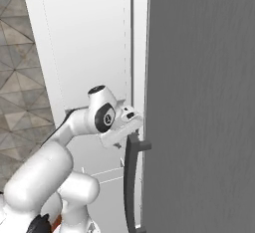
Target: The ice cube tray has been filled with water. Take the tray and place it in the freezer to make ice. Close the freezer door after placing the tray.
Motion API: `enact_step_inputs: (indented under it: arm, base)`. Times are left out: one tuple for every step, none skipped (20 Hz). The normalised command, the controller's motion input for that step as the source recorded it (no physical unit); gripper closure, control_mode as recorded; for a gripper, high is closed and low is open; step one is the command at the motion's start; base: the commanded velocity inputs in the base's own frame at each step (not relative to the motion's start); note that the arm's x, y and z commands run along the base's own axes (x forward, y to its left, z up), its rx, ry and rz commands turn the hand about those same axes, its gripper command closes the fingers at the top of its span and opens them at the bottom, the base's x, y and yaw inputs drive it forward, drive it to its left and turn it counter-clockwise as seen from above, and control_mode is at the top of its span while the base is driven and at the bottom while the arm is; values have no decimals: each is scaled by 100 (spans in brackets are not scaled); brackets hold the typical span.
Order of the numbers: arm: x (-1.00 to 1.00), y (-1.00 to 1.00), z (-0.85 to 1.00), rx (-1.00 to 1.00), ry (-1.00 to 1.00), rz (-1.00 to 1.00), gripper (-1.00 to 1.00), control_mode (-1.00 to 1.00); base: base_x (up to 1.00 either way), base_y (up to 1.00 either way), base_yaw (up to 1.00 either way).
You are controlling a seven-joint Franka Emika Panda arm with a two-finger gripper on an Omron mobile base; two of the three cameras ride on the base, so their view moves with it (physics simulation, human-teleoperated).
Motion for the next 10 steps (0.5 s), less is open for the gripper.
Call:
enact_step_inputs:
  arm:
    - [-100, 24, 15, 0, -16, 0, -100, -100]
    - [-100, 25, 13, 0, -13, 0, -100, -100]
    - [-100, 25, 8, 0, -12, 0, -100, -100]
    - [-100, 31, 0, 0, -10, 0, -100, -100]
    - [-100, 33, 0, 0, -10, 0, -100, -100]
    - [-100, 34, 0, 0, -11, 0, -100, -100]
    - [-96, 35, 0, 0, -11, 0, -100, -100]
    - [-89, 38, 0, 0, -12, 0, -100, -100]
    - [-89, 36, 0, 0, -13, 0, -100, -100]
    - [-86, 36, 0, 0, -13, 0, -100, -100]
  base:
    - [0, 0, 0]
    - [0, 0, 0]
    - [0, 0, 0]
    - [0, 0, 0]
    - [0, 0, 0]
    - [0, 0, 0]
    - [0, 0, 0]
    - [0, 0, 0]
    - [0, 0, 0]
    - [0, 0, 0]
